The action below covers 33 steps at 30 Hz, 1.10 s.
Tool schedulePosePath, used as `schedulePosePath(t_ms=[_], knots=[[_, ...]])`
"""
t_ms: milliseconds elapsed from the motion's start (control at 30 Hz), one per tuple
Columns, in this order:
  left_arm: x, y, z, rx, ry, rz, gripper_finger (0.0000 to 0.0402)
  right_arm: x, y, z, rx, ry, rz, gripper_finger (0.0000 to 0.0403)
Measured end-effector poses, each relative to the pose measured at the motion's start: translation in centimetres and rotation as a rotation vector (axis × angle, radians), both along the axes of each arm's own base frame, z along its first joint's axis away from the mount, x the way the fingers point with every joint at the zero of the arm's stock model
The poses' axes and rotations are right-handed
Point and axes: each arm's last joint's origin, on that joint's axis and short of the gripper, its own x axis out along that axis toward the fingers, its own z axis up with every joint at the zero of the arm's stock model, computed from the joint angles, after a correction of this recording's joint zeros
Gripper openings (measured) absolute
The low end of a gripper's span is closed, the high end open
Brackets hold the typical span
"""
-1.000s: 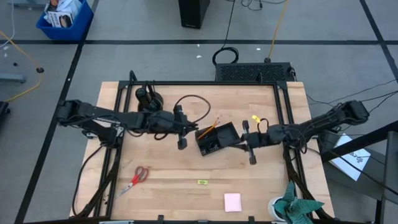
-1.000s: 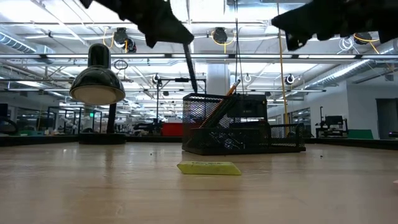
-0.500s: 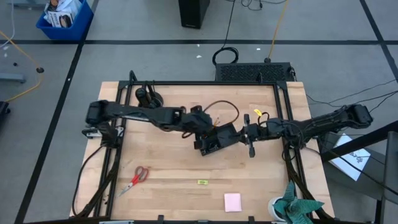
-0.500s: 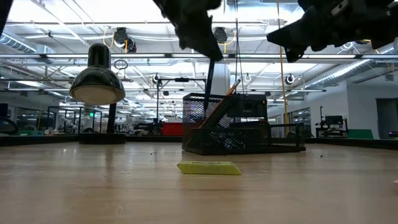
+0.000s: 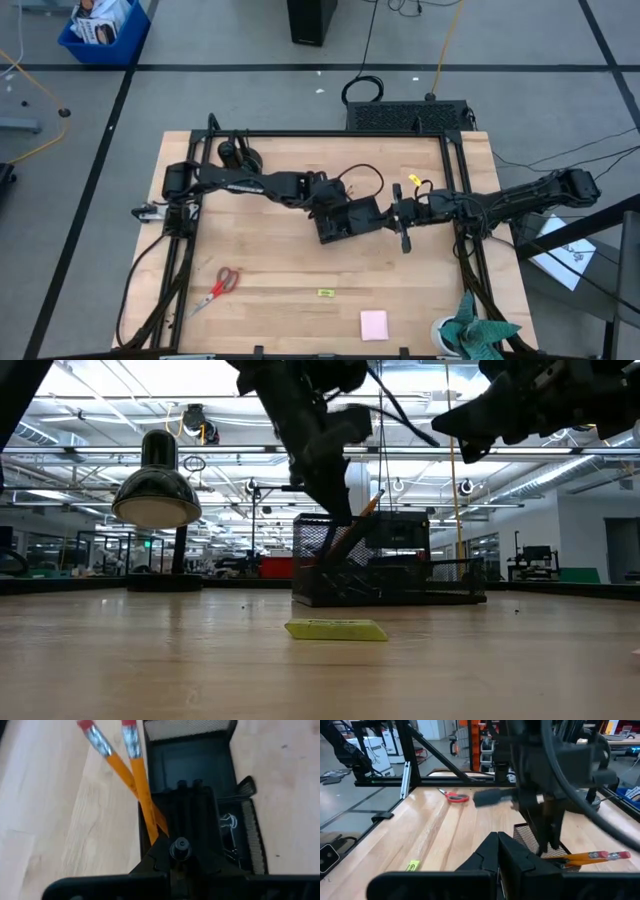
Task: Pick and place office supplies into organizer
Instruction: Put the black pen into the black desk organizer, then adjust the black desk organizer
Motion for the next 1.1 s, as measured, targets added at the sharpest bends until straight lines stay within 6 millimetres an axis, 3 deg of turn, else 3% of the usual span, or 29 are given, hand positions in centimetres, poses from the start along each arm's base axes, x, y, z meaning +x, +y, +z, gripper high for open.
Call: schedulePosePath(t_ms=[100, 367, 533, 700, 833, 933, 1100], knots=[[0.1, 0.2, -0.2, -0.002, -0.001, 0.006, 0.0027, 0.0, 0.0, 0.0, -0.001, 0.001, 0.0, 0.0001], [0.6, 0.0, -0.1, 0.005, -0.047, -0.005, 0.0151, 0.0, 0.0, 0.0, -0.002, 0.002, 0.0, 0.0001], [0.8, -0.5, 0.0, 0.047, -0.059, -0.025, 0.0202, 0.0, 0.0, 0.0, -0.003, 0.002, 0.0, 0.0001], [0.1, -1.5, 1.9, 0.13, -0.092, -0.051, 0.0227, 0.0, 0.0, 0.0, -0.003, 0.002, 0.0, 0.0001], [-1.0, -2.9, 4.8, 0.097, -0.183, -0.042, 0.023, 0.0, 0.0, 0.0, -0.003, 0.002, 0.0, 0.0001], [-1.4, -5.0, 5.6, 0.03, -0.214, -0.043, 0.0214, 0.0, 0.0, 0.0, -0.006, 0.001, 0.0, 0.0001], [-1.9, -9.5, 3.3, 0.068, -0.15, -0.135, 0.0102, 0.0, 0.0, 0.0, -0.004, 0.002, 0.001, 0.0001]])
